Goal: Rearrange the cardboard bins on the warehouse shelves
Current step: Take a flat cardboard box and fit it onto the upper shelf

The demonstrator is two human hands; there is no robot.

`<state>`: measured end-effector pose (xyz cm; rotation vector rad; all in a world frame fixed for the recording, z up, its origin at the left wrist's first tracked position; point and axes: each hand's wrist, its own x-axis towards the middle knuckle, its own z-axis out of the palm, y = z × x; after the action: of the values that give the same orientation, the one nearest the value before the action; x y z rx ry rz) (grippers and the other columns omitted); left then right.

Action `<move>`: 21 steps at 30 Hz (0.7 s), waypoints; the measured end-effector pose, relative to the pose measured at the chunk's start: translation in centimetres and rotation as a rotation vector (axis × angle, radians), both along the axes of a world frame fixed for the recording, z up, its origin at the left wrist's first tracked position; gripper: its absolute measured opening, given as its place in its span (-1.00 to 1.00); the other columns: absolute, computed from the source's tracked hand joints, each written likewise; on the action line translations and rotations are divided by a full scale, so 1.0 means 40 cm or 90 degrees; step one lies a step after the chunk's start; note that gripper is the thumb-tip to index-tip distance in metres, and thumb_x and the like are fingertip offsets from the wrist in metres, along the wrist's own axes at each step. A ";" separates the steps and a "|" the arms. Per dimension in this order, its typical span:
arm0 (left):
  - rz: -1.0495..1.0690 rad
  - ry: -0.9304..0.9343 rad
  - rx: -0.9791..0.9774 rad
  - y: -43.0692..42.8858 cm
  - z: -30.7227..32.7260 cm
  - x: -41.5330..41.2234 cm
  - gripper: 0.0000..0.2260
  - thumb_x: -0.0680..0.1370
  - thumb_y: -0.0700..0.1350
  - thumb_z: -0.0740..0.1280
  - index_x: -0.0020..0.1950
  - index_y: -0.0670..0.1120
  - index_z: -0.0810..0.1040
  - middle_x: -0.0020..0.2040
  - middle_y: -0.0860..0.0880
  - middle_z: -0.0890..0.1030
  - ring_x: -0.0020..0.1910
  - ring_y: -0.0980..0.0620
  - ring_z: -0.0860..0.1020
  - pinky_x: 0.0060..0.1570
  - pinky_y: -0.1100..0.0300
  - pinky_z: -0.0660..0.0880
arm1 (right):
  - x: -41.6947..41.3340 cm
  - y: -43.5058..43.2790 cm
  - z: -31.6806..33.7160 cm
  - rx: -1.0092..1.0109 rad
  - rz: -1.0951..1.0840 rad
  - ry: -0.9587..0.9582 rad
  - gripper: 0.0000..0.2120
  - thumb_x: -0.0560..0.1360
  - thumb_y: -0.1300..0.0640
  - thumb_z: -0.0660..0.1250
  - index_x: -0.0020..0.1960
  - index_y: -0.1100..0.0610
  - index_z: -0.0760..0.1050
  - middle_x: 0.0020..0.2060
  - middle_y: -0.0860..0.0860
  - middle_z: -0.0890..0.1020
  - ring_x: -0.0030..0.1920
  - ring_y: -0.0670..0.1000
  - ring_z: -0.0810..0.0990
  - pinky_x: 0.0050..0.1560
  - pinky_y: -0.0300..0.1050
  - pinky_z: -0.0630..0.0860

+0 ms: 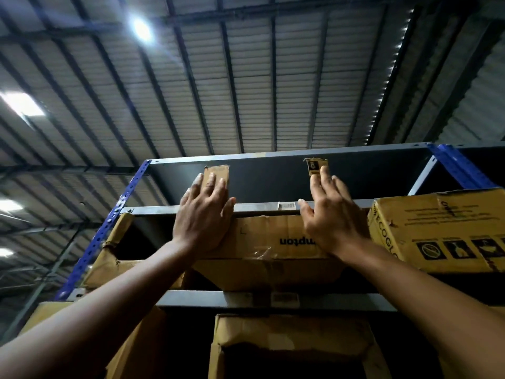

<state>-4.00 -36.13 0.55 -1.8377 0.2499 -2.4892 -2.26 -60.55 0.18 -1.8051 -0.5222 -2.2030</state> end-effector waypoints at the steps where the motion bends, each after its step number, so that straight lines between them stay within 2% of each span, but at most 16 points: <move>1: -0.018 0.004 0.019 -0.001 -0.001 0.020 -0.35 0.54 0.25 -0.08 0.43 -0.08 0.42 0.48 -0.18 0.35 0.51 -0.19 0.22 0.41 -0.13 0.29 | 0.014 -0.001 0.004 -0.011 -0.002 0.006 -0.41 0.60 -0.11 0.10 0.55 0.10 0.13 0.56 0.12 0.08 0.53 0.17 0.07 0.45 0.11 0.18; 3: -0.046 0.024 0.054 0.003 0.003 0.057 -0.40 0.54 0.28 -0.06 0.38 0.01 0.49 0.49 -0.18 0.33 0.50 -0.18 0.23 0.41 -0.13 0.29 | 0.037 -0.002 0.013 -0.021 -0.019 0.022 -0.47 0.60 -0.14 0.09 0.52 0.03 0.23 0.57 0.08 0.05 0.54 0.16 0.04 0.43 0.17 0.20; 5: -0.051 0.064 0.063 0.012 0.015 0.096 -0.38 0.52 0.32 -0.09 0.35 0.08 0.52 0.54 -0.13 0.25 0.54 -0.12 0.16 0.46 -0.12 0.21 | 0.065 -0.003 0.028 -0.021 -0.033 0.051 -0.53 0.61 -0.16 0.06 0.39 0.03 0.42 0.57 0.06 0.04 0.54 0.16 0.03 0.40 0.22 0.22; 7: -0.038 0.095 0.065 0.012 0.025 0.131 -0.38 0.51 0.35 -0.11 0.34 0.11 0.52 0.57 -0.09 0.17 0.56 -0.07 0.09 0.49 -0.10 0.15 | 0.091 -0.001 0.043 -0.024 -0.053 0.082 -0.54 0.61 -0.18 0.03 0.31 0.02 0.51 0.57 0.06 0.03 0.55 0.16 0.01 0.40 0.25 0.20; 12: -0.019 0.156 0.079 0.007 0.042 0.202 -0.64 0.63 0.20 0.08 0.23 0.12 0.57 0.60 -0.07 0.08 0.57 -0.07 0.03 0.48 -0.07 0.09 | 0.164 0.029 0.049 -0.086 -0.099 0.070 -0.57 0.61 -0.20 0.03 0.24 -0.04 0.55 0.56 0.09 0.09 0.55 0.14 0.01 0.44 0.22 0.13; 15: -0.008 0.169 0.073 0.026 0.042 0.271 -0.64 0.62 0.22 0.07 0.17 0.12 0.58 0.59 -0.08 0.08 0.56 -0.08 0.03 0.45 -0.06 0.11 | 0.217 0.050 0.043 -0.096 -0.121 0.104 -0.55 0.59 -0.22 0.04 0.17 -0.01 0.59 0.54 0.10 0.19 0.55 0.14 0.02 0.46 0.21 0.13; 18: -0.018 0.184 0.079 0.050 0.039 0.344 -0.62 0.62 0.23 0.05 0.07 0.09 0.59 0.58 -0.11 0.09 0.54 -0.10 0.03 0.44 -0.14 0.15 | 0.274 0.075 0.032 -0.090 -0.130 0.120 -0.55 0.59 -0.21 0.04 0.13 0.00 0.59 0.51 0.08 0.26 0.55 0.11 0.01 0.43 0.20 0.17; 21: -0.028 0.195 0.082 0.067 0.035 0.402 -0.61 0.62 0.23 0.02 0.10 0.10 0.57 0.56 -0.11 0.10 0.51 -0.11 0.03 0.42 -0.16 0.15 | 0.323 0.103 0.022 -0.075 -0.149 0.127 -0.54 0.60 -0.19 0.01 0.16 0.02 0.57 0.44 0.04 0.37 0.55 0.09 0.01 0.40 0.20 0.22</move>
<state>12.09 -33.46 1.95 -2.1709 0.4541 -2.1494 10.68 -56.42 1.07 -2.2211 -0.4245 -2.1389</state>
